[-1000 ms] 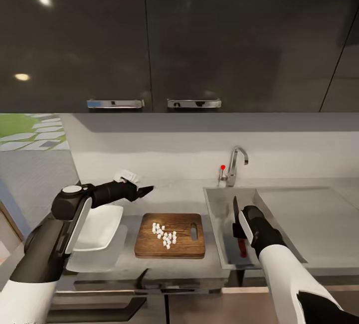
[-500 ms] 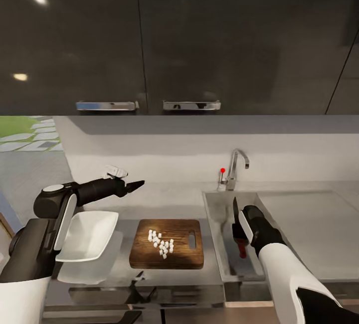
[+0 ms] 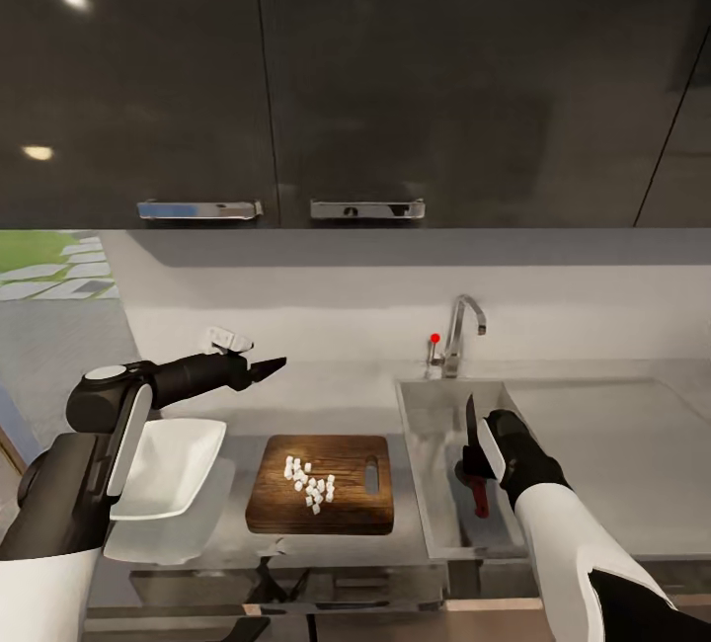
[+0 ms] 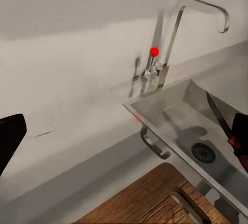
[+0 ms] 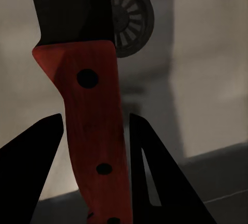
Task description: In the kitchen, take the Vidalia onion out of the sink, dice it on the chopping board with the paring knife, put the diced onion into the bowl on the countertop, then place both the paring knife and the chopping board into the sink.
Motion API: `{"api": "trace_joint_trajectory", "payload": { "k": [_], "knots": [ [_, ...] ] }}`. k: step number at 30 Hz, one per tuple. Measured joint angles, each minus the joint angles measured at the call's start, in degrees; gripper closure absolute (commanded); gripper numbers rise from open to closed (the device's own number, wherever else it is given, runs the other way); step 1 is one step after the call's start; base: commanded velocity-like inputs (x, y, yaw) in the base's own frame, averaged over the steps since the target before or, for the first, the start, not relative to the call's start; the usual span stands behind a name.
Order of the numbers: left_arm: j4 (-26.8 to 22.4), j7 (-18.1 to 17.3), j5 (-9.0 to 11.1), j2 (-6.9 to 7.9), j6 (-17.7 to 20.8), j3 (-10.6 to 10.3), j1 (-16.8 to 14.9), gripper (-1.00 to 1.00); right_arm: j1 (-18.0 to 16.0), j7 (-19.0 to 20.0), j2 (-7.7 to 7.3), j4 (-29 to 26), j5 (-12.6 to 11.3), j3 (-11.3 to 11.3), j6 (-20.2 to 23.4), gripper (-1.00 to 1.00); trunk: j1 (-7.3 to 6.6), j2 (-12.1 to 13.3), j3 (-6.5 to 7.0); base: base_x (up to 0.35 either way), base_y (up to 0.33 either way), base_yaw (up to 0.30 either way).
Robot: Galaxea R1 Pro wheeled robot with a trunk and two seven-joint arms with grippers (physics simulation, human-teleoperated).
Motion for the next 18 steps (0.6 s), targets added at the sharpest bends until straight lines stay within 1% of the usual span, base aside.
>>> {"api": "trace_joint_trajectory", "payload": {
  "k": [3, 5, 6, 10, 14, 18],
  "knots": [
    [0.0, 0.0, 0.0, 0.0, 0.0, 0.0, 0.0, -1.0, 0.1, 0.0, 0.0, 0.8, 0.0, 0.0, -0.1, 1.0, -0.01, 0.0, 0.0, 0.207, -0.044, 0.0],
    [0.0, 0.0, 0.0, 0.0, 0.0, 0.0, 0.0, -1.0, 0.1, 0.0, 0.0, 1.9, 0.0, 0.0, -0.3, 1.0, 0.01, 0.0, 0.0, 0.055, -0.014, 0.0],
    [0.0, 0.0, 0.0, 0.0, 0.0, 0.0, 0.0, -1.0, 0.1, 0.0, 0.0, 2.2, 0.0, 0.0, -0.8, 1.0, 0.0, 0.0, 0.0, 0.027, -0.007, 0.0],
    [0.0, 0.0, 0.0, 0.0, 0.0, 0.0, 0.0, -1.0, 0.1, 0.0, 0.0, 5.1, 0.0, 0.0, -5.1, 1.0, 0.01, 0.0, 0.0, 0.009, -0.002, 0.0],
    [0.0, 0.0, 0.0, 0.0, 0.0, 0.0, 0.0, -1.0, 0.1, 0.0, 0.0, 6.7, 0.0, 0.0, -6.8, 1.0, 0.01, 0.0, 0.0, 0.001, 0.0, 0.0],
    [0.0, 0.1, 0.0, 0.0, 0.0, 0.0, 0.0, -1.0, 0.1, 0.0, -0.01, 7.7, 0.1, -0.1, -7.4, 1.0, 0.01, 0.0, 0.0, 0.0, 0.0, 0.0]
  ]
}}
